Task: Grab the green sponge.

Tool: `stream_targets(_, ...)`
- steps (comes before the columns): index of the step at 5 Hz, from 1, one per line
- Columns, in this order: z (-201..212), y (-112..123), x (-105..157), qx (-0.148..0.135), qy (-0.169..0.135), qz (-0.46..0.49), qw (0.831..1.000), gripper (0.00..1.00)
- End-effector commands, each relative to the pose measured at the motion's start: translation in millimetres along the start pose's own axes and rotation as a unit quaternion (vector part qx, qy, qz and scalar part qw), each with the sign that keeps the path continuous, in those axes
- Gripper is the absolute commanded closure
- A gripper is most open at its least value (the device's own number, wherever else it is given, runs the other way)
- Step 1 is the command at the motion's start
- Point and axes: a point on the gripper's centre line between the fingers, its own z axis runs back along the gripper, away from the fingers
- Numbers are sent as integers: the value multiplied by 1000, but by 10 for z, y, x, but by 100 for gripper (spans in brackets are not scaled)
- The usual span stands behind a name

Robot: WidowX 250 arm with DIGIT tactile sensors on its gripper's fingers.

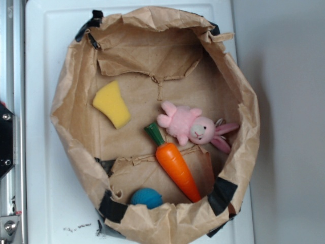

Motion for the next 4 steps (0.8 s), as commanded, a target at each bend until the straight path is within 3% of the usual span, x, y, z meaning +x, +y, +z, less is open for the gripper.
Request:
stream_targets(1, 0, 0, 0, 0, 0, 0, 1000, 0)
stream_targets(3, -247, -49, 983, 10, -10, 106, 994, 0)
stream_targets(4, -326, 77, 1430, 37, -40, 178, 983, 0)
